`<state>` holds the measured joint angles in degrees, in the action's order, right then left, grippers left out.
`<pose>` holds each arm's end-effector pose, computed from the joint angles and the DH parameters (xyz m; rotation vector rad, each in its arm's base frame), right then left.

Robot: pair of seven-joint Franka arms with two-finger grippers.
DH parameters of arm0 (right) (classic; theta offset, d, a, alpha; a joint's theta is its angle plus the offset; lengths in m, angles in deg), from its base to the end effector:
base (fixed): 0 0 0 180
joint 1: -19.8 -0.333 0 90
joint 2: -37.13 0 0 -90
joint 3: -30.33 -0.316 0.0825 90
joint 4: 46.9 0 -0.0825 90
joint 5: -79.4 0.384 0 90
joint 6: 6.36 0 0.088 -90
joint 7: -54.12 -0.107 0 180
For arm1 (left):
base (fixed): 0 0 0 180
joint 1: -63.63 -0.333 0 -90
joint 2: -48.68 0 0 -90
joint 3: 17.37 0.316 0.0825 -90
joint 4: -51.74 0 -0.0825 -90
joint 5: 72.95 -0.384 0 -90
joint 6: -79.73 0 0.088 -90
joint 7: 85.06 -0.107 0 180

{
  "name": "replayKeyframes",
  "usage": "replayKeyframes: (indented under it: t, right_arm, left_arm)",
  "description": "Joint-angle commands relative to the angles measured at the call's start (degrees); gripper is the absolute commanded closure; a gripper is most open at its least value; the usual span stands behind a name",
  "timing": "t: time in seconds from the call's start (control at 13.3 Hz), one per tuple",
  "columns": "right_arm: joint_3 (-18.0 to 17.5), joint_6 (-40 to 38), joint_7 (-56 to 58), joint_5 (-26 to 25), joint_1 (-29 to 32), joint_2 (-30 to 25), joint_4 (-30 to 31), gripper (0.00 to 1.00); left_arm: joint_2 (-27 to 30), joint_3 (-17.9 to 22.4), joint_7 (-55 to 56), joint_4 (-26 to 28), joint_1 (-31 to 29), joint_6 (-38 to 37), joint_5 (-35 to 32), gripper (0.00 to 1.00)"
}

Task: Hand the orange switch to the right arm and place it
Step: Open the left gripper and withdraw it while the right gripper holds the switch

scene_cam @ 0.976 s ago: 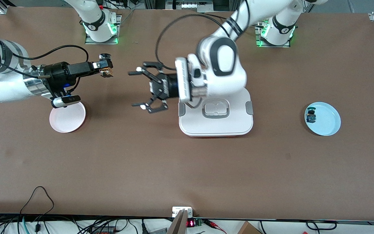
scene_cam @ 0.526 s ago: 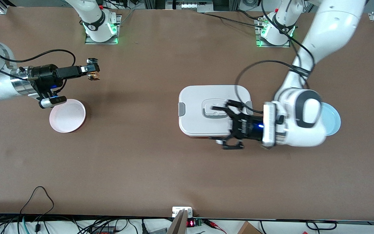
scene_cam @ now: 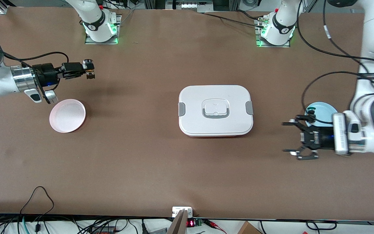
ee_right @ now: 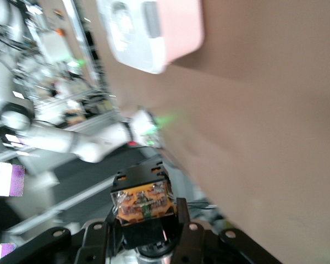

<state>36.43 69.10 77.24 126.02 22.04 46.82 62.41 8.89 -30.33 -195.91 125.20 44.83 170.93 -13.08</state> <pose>0.5274 0.0172 0.4117 -2.1050 -0.1441 0.5484 0.7172 0.0253 0.3848 1.4600 -1.4437 0.9770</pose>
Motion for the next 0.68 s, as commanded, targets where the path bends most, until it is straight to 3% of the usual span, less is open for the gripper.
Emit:
replayKeyframes:
  t: [0.0,0.3,0.45,0.6]
  right_arm:
    - [-0.4,4.9,8.3,-11.0,0.7,-0.8,-0.1,0.99]
    - [-0.5,14.9,21.0,-28.4,-0.6,-0.6,0.4,0.99]
    - [-0.5,18.9,26.7,-34.9,-0.5,-0.2,0.8,0.98]
    - [-0.5,23.9,33.1,-40.0,-0.6,-0.2,2.4,0.98]
  left_arm:
    - [0.4,0.9,-0.1,-2.5,-4.6,-0.8,-5.0,0.00]
    - [0.8,9.9,0.1,-11.9,-5.0,-0.8,-17.5,0.00]
    - [2.1,11.1,1.8,-15.5,-4.6,-0.8,-24.7,0.00]
    - [5.2,11.1,11.0,-17.8,-4.3,-0.3,-34.2,0.00]
